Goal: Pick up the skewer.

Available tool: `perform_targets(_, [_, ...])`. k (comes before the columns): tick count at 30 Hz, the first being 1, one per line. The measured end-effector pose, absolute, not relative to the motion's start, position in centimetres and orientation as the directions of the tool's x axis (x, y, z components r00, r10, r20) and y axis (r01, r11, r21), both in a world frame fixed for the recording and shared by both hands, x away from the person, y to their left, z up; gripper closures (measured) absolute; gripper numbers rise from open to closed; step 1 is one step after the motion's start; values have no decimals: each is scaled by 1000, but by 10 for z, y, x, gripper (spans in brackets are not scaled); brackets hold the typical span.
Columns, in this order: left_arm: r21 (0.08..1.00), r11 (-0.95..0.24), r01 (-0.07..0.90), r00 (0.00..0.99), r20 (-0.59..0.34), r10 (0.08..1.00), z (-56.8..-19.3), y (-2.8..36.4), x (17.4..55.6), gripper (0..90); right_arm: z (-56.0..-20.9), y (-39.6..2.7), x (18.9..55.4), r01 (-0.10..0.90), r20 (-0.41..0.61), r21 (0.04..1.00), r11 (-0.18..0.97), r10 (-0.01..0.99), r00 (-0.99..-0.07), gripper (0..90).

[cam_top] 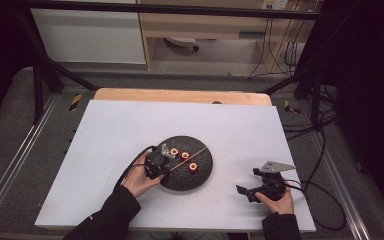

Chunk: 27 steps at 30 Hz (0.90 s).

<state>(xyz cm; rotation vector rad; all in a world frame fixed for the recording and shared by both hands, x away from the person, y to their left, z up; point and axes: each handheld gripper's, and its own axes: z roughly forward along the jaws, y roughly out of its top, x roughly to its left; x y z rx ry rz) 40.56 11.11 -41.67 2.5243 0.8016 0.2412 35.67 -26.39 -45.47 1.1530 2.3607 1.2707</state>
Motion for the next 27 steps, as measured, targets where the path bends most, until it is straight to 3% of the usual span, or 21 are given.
perform_targets(13, [553,-678,484,815,-3,579,-410,117,401,884,-454,-264,356,539,169,784,308,729,-663,8])
perform_targets(27, [670,-554,494,780,-60,623,-402,149,386,884,-455,-264,357,538,162,782,314,732,-662,8])
